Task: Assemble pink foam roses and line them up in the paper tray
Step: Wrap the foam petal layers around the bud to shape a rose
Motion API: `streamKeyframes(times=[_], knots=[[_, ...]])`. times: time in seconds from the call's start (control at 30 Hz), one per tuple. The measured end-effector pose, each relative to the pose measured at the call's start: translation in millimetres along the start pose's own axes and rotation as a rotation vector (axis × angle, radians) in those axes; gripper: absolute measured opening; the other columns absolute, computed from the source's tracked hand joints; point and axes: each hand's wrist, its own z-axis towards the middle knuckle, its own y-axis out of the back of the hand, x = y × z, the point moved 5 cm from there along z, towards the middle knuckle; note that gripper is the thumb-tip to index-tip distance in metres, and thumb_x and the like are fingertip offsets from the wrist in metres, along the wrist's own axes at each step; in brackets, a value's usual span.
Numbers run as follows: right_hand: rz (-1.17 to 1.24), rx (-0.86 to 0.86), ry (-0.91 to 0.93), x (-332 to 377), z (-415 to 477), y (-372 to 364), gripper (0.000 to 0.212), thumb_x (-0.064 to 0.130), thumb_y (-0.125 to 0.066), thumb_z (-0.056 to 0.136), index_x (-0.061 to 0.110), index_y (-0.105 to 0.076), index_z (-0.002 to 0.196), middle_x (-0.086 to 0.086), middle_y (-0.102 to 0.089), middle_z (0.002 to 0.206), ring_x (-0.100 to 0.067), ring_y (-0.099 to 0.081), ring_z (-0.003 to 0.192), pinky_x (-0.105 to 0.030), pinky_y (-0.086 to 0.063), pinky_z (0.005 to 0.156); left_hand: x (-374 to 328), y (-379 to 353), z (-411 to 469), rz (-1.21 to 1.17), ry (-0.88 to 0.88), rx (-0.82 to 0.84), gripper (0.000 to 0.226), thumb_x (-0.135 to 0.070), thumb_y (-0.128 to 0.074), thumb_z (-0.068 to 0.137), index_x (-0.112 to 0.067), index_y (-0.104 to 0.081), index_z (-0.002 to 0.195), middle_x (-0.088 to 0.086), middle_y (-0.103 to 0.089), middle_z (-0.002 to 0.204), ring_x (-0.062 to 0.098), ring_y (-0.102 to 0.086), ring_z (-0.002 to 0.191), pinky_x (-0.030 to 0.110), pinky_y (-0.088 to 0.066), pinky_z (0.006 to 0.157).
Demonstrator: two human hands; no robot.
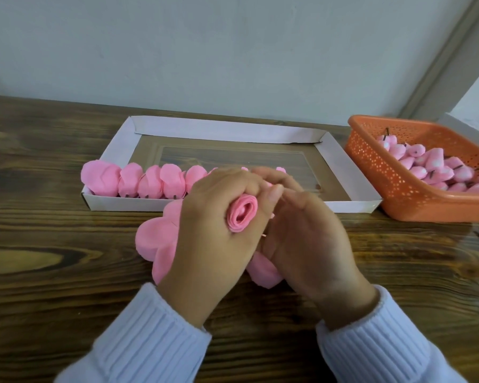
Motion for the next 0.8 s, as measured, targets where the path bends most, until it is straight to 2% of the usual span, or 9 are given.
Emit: streamKeyframes(times=[0.07, 0.17, 0.27, 0.37, 0.53, 0.7, 0.77, 0.8], knots=[[-0.057, -0.006, 0.047, 0, -3, 1, 0.043, 0.028, -0.052, 0.078, 0.018, -0.052, 0.120, -0.006, -0.067, 0.091, -0.017, -0.067, 0.075, -0.029, -0.055, 0.064, 1, -2, 0, 0.133, -0.049, 0.017, 0.033, -0.028, -0.057, 0.089, -0.001, -0.062, 0.070, 0.003, -0.059, 0.064, 0.022, -0.054, 0.061, 0.043, -0.047, 0.062], [-0.244, -0.034, 0.121, -5, -5, 2, 0.050, 0.026, -0.068, 0.074, 0.026, -0.054, 0.122, -0.002, -0.069, 0.097, -0.016, -0.066, 0.088, -0.033, -0.053, 0.077, 0, -7, 0, 0.291, -0.080, 0.076, 0.027, -0.027, -0.057, 0.086, -0.010, -0.059, 0.066, -0.012, -0.055, 0.063, 0.006, -0.046, 0.064, 0.036, -0.041, 0.071], [-0.244, -0.037, 0.134, -8, -5, 1, 0.055, 0.026, -0.070, 0.074, 0.017, -0.053, 0.125, -0.006, -0.070, 0.101, -0.019, -0.066, 0.093, -0.030, -0.053, 0.080, 1, -6, -1, 0.298, -0.035, 0.053, 0.008, -0.023, -0.066, 0.082, -0.015, -0.066, 0.084, -0.028, -0.041, 0.062, -0.014, -0.041, 0.075, 0.024, -0.032, 0.070], [-0.221, -0.031, 0.124, -8, -4, -2, 0.045, 0.015, -0.069, 0.081, 0.012, -0.053, 0.123, -0.008, -0.071, 0.101, -0.020, -0.068, 0.093, -0.028, -0.055, 0.078, 0, -6, -3, 0.262, -0.035, 0.038, 0.011, -0.017, -0.067, 0.080, -0.017, -0.067, 0.091, -0.030, -0.039, 0.063, -0.028, -0.038, 0.086, 0.026, -0.037, 0.071], [-0.218, -0.047, 0.115, -11, -4, -2, 0.039, 0.014, -0.065, 0.080, 0.009, -0.055, 0.117, -0.010, -0.069, 0.101, -0.022, -0.067, 0.096, -0.031, -0.055, 0.081, 0, -8, -2, 0.255, -0.061, 0.045, 0.011, -0.007, -0.067, 0.076, -0.015, -0.068, 0.084, -0.031, -0.041, 0.068, -0.028, -0.040, 0.085, 0.021, -0.037, 0.074], [-0.248, -0.056, 0.143, -9, -6, -4, 0.043, 0.015, -0.065, 0.079, 0.004, -0.053, 0.119, -0.009, -0.068, 0.104, -0.021, -0.067, 0.101, -0.030, -0.053, 0.085, -2, -6, -1, 0.235, -0.096, 0.033, 0.008, -0.007, -0.068, 0.077, -0.013, -0.069, 0.082, -0.029, -0.044, 0.071, -0.026, -0.041, 0.085, 0.025, -0.038, 0.073], [-0.297, -0.064, 0.192, -6, -8, -6, 0.045, 0.017, -0.064, 0.080, 0.004, -0.052, 0.121, -0.007, -0.068, 0.105, -0.017, -0.066, 0.102, -0.025, -0.052, 0.084, -3, -6, -2, 0.189, -0.111, 0.029, 0.006, -0.012, -0.065, 0.082, -0.016, -0.068, 0.085, -0.023, -0.048, 0.069, -0.020, -0.047, 0.086, 0.030, -0.042, 0.076], [-0.344, -0.067, 0.220, -4, -9, -8, 0.046, 0.020, -0.062, 0.082, 0.005, -0.051, 0.123, -0.006, -0.068, 0.105, -0.014, -0.066, 0.101, -0.023, -0.052, 0.083, -4, -5, -2, 0.133, -0.091, 0.034, 0.008, -0.016, -0.062, 0.086, -0.020, -0.067, 0.090, -0.019, -0.052, 0.067, -0.011, -0.054, 0.084, 0.036, -0.045, 0.077]])
